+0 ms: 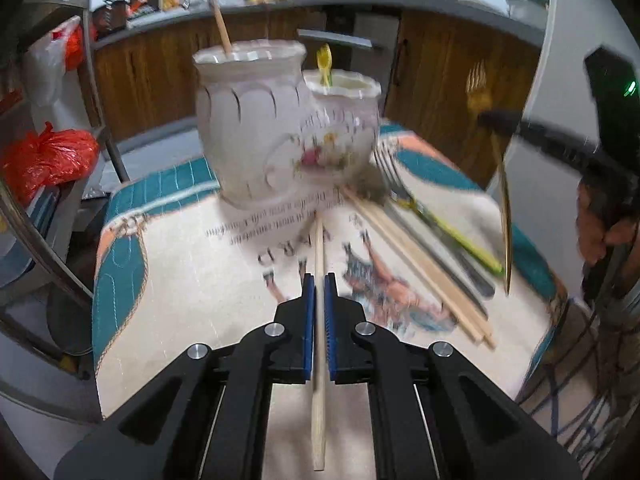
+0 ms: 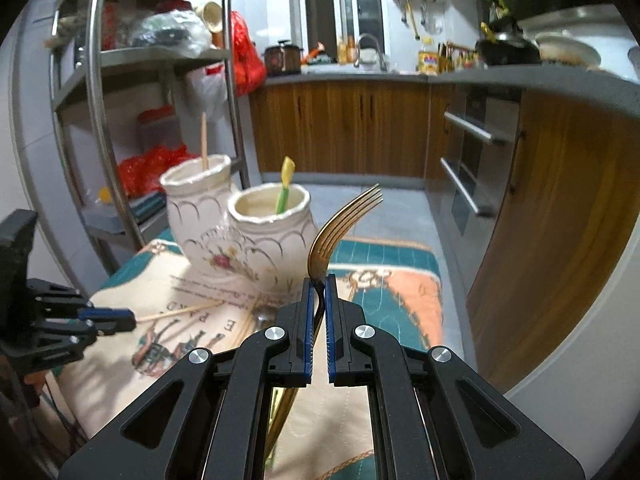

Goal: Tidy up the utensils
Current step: 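Carry the chopstick over the tall cup while the right tool carries the gold fork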

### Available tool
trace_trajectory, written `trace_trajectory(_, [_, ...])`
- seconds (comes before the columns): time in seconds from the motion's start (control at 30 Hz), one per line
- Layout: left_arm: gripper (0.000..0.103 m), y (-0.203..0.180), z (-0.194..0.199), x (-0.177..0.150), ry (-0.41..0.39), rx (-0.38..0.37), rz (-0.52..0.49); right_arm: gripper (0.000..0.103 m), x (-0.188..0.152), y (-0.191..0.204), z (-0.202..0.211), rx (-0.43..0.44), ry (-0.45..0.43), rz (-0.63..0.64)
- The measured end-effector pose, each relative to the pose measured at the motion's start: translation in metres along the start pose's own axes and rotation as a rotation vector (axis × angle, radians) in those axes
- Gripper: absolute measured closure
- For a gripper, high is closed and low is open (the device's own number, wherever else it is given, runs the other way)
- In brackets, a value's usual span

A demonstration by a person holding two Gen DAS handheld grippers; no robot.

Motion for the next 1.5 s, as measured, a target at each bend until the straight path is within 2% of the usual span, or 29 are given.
trace_trajectory(0.1, [0.098,-0.003,-0.006,-0.007,0.066,0.019,-0.056,0.097,0.007,0.003,0.010,-0.003,-0.029,0.011])
trace_trajectory(0.23, [0.095,-0.005,-0.011,-0.012,0.116,0.034,-0.094,0.097,0.017,0.007,0.021,-0.002,-0.067,0.020])
trace_trajectory(0.37, [0.078,-0.004,-0.017,-0.015,0.151,0.047,-0.101,0.097,0.026,0.010,0.031,-0.006,-0.097,0.037])
trace_trajectory(0.43, [0.078,-0.002,-0.020,-0.017,0.162,0.055,-0.104,0.097,0.028,0.012,0.034,-0.006,-0.107,0.040])
trace_trajectory(0.53, [0.080,-0.001,-0.022,-0.017,0.162,0.057,-0.114,0.097,0.031,0.013,0.039,-0.002,-0.120,0.042])
trace_trajectory(0.6, [0.094,-0.001,-0.023,-0.016,0.162,0.055,-0.127,0.097,0.032,0.015,0.042,-0.003,-0.126,0.048])
trace_trajectory(0.73, [0.098,-0.004,-0.022,-0.015,0.155,0.050,-0.146,0.097,0.035,0.019,0.046,0.003,-0.137,0.056])
trace_trajectory(0.87, [0.098,-0.003,-0.014,-0.010,0.087,0.012,-0.144,0.097,0.038,0.022,0.047,0.001,-0.144,0.062])
trace_trajectory(1.0, [0.098,-0.004,0.003,-0.001,-0.031,-0.045,-0.139,0.097,0.041,0.023,0.047,-0.001,-0.148,0.061])
trace_trajectory(1.1, [0.098,-0.003,0.024,0.011,-0.181,-0.090,-0.133,0.097,0.045,0.024,0.047,-0.002,-0.157,0.057])
trace_trajectory(1.2, [0.098,-0.002,0.039,0.024,-0.290,-0.107,-0.104,0.097,0.052,0.025,0.044,-0.003,-0.164,0.054])
trace_trajectory(1.37, [0.098,0.002,0.064,0.066,-0.454,-0.124,-0.051,0.097,0.069,0.031,0.039,0.002,-0.183,0.066])
trace_trajectory(1.5, [0.098,0.012,0.072,0.100,-0.520,-0.141,0.003,0.098,0.085,0.031,0.033,-0.003,-0.205,0.056])
Point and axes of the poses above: each gripper's, at about its wrist camera, not at the fingertips, and z roughly against the way its jaws point, y to its left, x to its top, the point moved 6 cm from there along -z, roughly the way its jaws point, and after that the axes turned 5 degrees about z, right-handed, at the moved point
